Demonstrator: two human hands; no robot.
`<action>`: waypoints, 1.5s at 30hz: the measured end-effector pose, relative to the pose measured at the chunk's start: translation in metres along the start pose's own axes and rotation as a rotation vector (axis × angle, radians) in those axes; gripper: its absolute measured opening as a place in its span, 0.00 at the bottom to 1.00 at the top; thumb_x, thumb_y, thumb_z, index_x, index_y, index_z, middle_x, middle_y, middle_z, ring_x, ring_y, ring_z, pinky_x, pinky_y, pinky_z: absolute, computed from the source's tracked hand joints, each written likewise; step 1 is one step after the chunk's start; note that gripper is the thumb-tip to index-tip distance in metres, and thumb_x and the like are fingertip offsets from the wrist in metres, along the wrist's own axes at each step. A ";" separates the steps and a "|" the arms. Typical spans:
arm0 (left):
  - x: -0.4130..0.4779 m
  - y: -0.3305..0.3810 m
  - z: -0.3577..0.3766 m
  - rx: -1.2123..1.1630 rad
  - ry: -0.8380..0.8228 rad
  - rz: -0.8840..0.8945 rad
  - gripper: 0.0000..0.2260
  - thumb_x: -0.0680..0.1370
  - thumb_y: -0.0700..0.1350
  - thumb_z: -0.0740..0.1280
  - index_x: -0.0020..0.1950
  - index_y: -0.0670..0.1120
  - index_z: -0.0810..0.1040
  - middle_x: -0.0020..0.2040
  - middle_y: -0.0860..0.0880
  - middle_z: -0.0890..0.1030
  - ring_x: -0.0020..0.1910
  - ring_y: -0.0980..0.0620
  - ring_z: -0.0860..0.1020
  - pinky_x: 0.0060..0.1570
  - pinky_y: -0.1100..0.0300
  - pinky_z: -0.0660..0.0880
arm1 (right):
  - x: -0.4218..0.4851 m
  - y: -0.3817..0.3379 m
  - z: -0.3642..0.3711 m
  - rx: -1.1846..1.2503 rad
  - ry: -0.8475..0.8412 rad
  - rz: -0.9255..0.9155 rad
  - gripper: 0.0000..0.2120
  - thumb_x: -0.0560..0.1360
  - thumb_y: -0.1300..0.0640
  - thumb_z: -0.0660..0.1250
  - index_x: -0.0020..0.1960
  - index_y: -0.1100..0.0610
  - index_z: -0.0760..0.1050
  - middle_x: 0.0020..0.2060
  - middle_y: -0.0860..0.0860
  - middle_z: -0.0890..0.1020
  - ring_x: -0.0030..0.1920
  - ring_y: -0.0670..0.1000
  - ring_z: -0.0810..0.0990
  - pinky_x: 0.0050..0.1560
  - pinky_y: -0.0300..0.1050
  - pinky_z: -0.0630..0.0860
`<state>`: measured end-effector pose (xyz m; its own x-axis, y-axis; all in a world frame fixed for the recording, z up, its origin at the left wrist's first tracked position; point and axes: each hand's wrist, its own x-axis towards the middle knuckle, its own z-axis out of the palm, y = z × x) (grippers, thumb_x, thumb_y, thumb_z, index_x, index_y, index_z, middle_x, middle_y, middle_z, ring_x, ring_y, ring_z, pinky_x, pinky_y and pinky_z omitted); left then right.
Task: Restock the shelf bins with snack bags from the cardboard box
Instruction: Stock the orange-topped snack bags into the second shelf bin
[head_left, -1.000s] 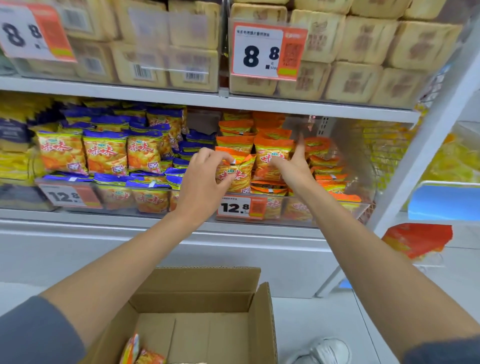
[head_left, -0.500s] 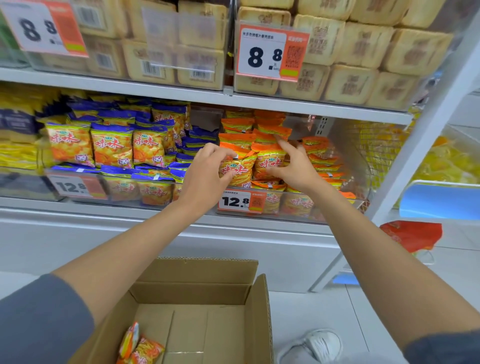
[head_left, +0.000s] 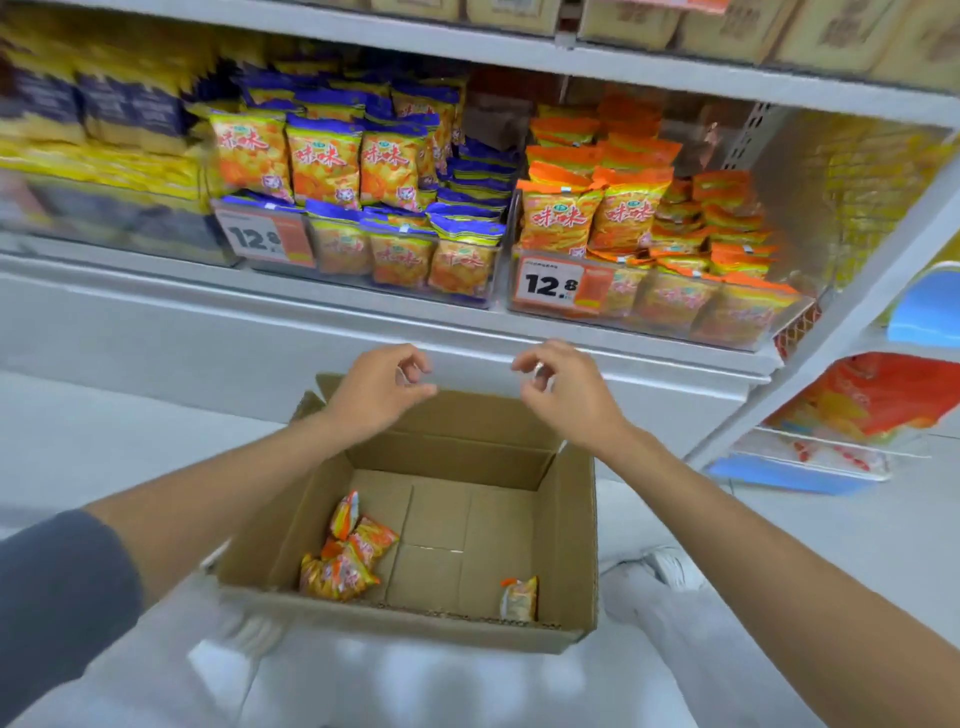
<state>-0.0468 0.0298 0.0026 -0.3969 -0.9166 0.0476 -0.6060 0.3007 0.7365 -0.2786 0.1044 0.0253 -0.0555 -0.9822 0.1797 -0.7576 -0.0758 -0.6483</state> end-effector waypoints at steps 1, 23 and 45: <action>-0.013 -0.022 0.001 0.030 -0.052 -0.056 0.07 0.74 0.44 0.73 0.49 0.47 0.78 0.40 0.52 0.76 0.37 0.57 0.73 0.40 0.64 0.71 | -0.007 0.004 0.019 -0.010 -0.131 0.034 0.10 0.74 0.63 0.66 0.53 0.54 0.80 0.48 0.49 0.78 0.43 0.50 0.77 0.48 0.44 0.76; -0.063 -0.158 0.093 -0.206 -0.390 -0.577 0.11 0.75 0.36 0.71 0.56 0.40 0.78 0.45 0.47 0.76 0.43 0.55 0.75 0.38 0.77 0.69 | -0.085 0.145 0.239 -0.332 -1.143 0.535 0.18 0.74 0.64 0.67 0.63 0.56 0.76 0.62 0.54 0.78 0.58 0.52 0.77 0.53 0.38 0.71; -0.048 -0.141 0.067 -0.413 -0.240 -0.798 0.14 0.77 0.32 0.64 0.61 0.43 0.76 0.58 0.43 0.79 0.51 0.52 0.78 0.44 0.62 0.77 | -0.018 0.089 0.194 0.291 -0.476 0.598 0.08 0.73 0.65 0.67 0.43 0.53 0.78 0.40 0.52 0.80 0.38 0.47 0.75 0.45 0.42 0.72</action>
<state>0.0117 0.0486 -0.1490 -0.1281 -0.7185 -0.6836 -0.4862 -0.5553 0.6747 -0.2190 0.0824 -0.1788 -0.0649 -0.8334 -0.5488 -0.4847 0.5071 -0.7127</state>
